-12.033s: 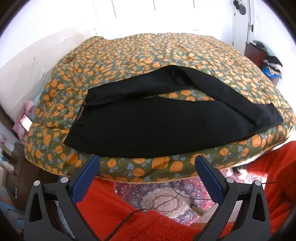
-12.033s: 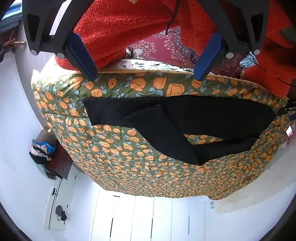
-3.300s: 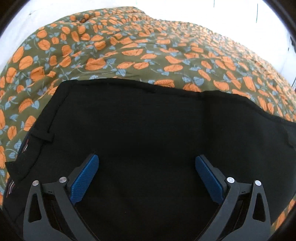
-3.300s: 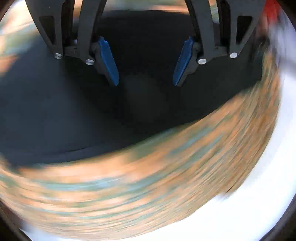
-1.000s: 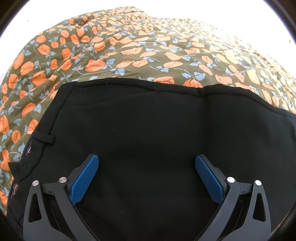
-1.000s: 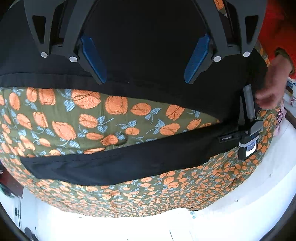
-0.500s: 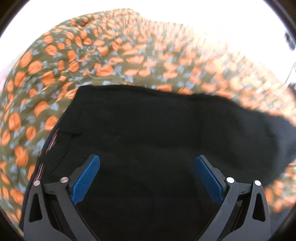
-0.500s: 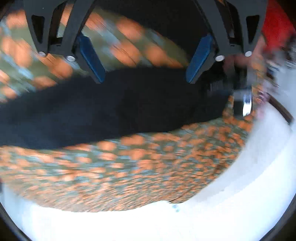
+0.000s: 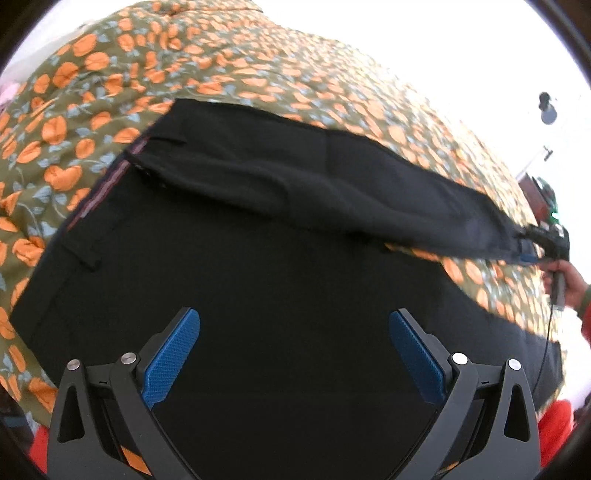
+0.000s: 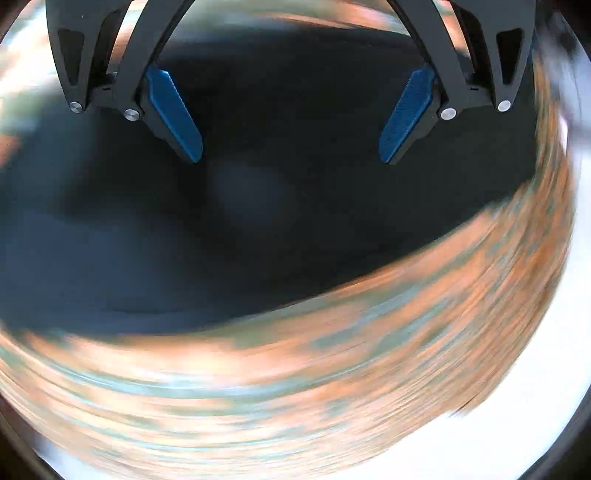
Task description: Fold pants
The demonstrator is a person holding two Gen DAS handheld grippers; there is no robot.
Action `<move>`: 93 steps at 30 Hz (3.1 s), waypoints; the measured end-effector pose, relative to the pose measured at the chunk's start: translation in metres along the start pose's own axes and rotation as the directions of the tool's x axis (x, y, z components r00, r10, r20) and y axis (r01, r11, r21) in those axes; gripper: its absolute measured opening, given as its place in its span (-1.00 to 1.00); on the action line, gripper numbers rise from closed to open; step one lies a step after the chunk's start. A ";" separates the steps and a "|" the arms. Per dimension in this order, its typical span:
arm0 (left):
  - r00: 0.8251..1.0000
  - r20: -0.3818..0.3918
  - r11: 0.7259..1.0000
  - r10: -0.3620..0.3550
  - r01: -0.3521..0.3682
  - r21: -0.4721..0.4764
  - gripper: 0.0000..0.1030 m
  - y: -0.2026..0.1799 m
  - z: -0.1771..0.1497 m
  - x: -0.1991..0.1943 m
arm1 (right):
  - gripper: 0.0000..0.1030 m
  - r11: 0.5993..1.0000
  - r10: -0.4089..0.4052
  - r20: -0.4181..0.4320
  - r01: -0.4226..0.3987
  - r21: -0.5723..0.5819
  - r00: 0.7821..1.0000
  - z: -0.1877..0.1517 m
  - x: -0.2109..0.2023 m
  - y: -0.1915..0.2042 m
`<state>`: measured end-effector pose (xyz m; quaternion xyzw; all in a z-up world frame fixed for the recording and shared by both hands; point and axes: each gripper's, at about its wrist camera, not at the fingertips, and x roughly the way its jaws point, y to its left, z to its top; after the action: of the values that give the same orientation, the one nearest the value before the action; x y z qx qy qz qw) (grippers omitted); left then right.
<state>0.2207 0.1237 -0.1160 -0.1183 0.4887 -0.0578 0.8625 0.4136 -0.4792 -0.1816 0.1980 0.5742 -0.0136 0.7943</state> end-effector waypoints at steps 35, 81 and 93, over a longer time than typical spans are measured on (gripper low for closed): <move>0.991 0.057 0.992 -0.124 0.123 0.028 0.99 -0.033 0.027 0.013 | 0.83 1.000 0.004 0.022 -0.004 0.019 1.000 -0.249 -0.174 0.009; 0.968 0.149 0.970 0.204 -0.221 0.104 0.99 0.000 0.009 0.087 | 0.82 0.978 -0.206 0.128 0.209 -0.004 0.970 0.046 -0.082 -0.183; 0.966 0.153 0.969 0.207 -0.224 0.104 0.99 -0.001 0.007 0.088 | -0.80 0.963 -0.216 0.209 0.243 -0.113 0.954 0.046 -0.067 -0.131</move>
<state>0.2724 0.1053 -0.1849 -0.0161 0.4321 0.0156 0.9015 0.4001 -0.6292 -0.1474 0.0722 0.5124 -0.0855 0.8515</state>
